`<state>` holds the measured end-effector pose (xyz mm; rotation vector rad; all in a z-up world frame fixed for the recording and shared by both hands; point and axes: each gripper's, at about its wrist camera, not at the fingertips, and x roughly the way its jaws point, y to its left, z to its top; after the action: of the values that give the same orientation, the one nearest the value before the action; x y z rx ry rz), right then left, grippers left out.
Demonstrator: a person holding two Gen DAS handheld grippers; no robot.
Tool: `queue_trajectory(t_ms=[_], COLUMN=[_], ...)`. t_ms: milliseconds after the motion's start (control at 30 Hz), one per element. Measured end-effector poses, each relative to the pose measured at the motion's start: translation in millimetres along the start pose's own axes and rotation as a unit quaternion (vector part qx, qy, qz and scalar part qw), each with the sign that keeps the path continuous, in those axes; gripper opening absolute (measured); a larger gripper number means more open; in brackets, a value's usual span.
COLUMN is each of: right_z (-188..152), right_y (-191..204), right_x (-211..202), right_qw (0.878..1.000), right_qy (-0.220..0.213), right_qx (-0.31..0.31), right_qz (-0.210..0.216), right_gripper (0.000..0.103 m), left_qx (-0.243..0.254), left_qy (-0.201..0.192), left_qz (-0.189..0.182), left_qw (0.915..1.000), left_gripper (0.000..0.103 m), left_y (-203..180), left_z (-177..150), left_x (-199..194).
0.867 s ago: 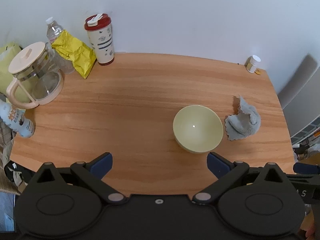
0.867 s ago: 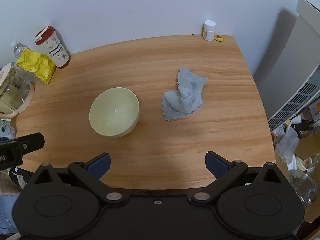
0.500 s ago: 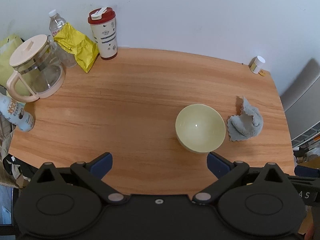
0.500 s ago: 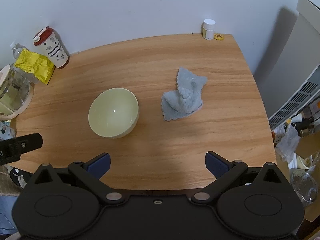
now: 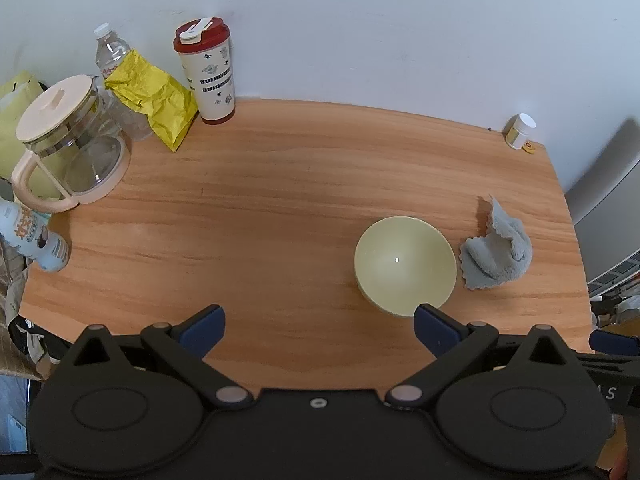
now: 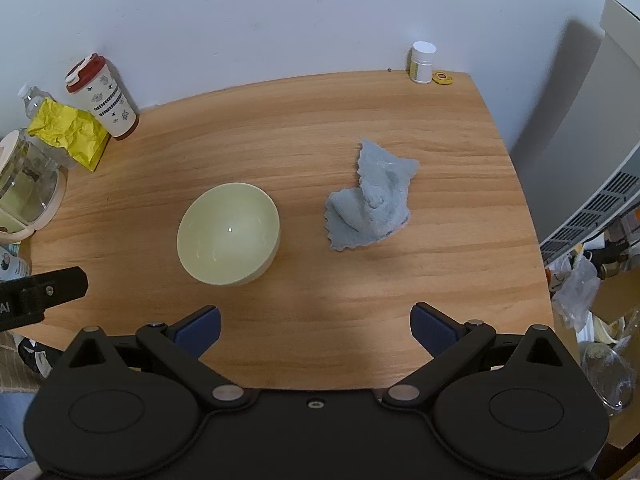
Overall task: Clean bowl
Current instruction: 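Move both tools toward the bowl and grey cloth on the table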
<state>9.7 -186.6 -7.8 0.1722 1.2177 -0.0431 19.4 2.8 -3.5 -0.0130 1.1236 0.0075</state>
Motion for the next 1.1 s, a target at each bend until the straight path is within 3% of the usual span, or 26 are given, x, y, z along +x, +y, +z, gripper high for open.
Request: queue_trajectory(t_ms=[1100], right_z=[20.6], right_y=[4.2], right_x=[15.2], right_qw=[1.000], right_qy=[0.004], right_qx=[0.002], right_qz=[-0.009], right_gripper=[0.102], left_qx=[0.015], left_qy=[-0.007], left_qz=[-0.008], left_qw=[0.9998], left_gripper=[0.103], left_y=[4.2], left_z=[26.5], left_x=[12.7])
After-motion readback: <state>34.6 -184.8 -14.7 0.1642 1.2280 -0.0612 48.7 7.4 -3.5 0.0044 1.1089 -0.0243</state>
